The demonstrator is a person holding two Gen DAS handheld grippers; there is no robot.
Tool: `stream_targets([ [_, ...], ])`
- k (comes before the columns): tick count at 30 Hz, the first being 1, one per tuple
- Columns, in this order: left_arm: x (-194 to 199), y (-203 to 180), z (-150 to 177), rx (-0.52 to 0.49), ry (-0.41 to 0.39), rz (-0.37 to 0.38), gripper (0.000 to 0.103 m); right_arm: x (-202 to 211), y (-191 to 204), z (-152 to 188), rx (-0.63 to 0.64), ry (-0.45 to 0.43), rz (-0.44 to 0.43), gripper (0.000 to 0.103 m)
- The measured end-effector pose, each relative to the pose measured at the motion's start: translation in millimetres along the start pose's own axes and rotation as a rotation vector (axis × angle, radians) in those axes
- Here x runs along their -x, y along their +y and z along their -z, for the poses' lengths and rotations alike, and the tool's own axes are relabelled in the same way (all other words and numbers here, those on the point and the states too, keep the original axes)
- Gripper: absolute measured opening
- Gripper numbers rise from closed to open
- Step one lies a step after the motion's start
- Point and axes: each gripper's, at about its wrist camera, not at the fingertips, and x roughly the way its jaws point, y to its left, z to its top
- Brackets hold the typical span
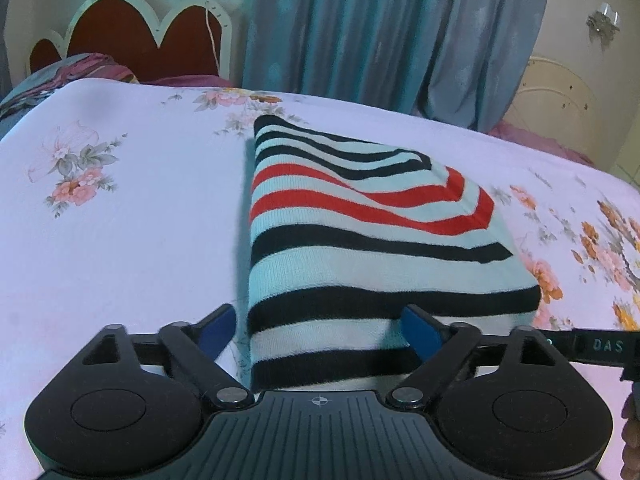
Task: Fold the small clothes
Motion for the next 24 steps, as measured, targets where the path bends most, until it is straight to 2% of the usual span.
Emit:
stream_targets([
  [2, 1.8, -2.2, -0.5, -0.007, 0.011, 0.001, 0.098, -0.9, 0.7, -0.2, -0.004, 0.015, 0.016, 0.029],
  [3, 2.8, -3.2, -0.6, -0.007, 0.017, 0.005, 0.102, -0.5, 1.3, -0.1, 0.003, 0.014, 0.026, 0.036],
  [4, 4.2, -4.0, -0.5, -0.008, 0.021, 0.006, 0.103, -0.1, 1.8, -0.2, 0.008, 0.012, 0.045, 0.041],
  [8, 7.9, -6.8, -0.5, -0.008, 0.044, -0.010, 0.103, 4.6, 2.3, -2.2, -0.010, 0.024, 0.064, 0.050],
  [11, 7.8, -6.8, -0.7, 0.014, 0.102, -0.031, 0.103, 8.5, 7.1, -1.9, 0.010, 0.035, 0.083, 0.058],
  [15, 10.6, -11.2, 1.7, 0.005, 0.173, -0.111, 0.103, 19.2, 13.3, 3.1, 0.036, 0.060, 0.082, 0.064],
  [19, 30.9, -18.1, 9.2, -0.043, 0.139, -0.139, 0.103, 32.9, 20.0, 11.3, 0.076, 0.110, 0.051, 0.074],
  [24, 68.5, -26.0, 18.1, -0.031, 0.093, -0.147, 0.103, 55.7, 27.2, 23.1, 0.120, 0.147, 0.004, 0.080],
])
